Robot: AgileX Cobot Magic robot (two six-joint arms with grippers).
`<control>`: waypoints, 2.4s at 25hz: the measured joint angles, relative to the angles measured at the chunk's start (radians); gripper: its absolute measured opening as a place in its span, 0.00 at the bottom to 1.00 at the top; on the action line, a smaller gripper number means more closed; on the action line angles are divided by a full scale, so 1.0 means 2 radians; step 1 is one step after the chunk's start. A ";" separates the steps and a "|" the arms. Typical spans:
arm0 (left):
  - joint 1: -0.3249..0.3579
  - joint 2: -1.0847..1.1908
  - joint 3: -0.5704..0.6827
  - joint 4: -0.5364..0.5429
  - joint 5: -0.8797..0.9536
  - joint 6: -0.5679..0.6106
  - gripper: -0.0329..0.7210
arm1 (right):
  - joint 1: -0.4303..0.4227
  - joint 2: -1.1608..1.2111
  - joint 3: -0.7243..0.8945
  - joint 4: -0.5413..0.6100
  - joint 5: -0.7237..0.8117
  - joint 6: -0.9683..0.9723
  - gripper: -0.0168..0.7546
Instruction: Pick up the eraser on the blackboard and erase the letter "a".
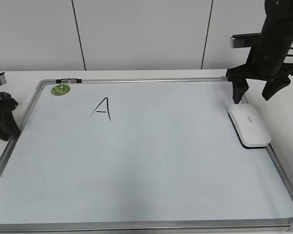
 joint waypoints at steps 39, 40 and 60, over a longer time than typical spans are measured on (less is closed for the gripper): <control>-0.077 -0.528 0.096 0.067 0.090 -0.091 0.67 | 0.021 -0.431 0.211 0.016 0.026 -0.013 0.79; -0.078 -0.555 0.114 0.067 0.091 -0.092 0.67 | 0.021 -0.456 0.227 0.016 0.026 -0.013 0.79; -0.082 -0.923 0.413 0.104 0.100 -0.131 0.67 | 0.021 -0.858 0.526 0.000 0.025 0.011 0.79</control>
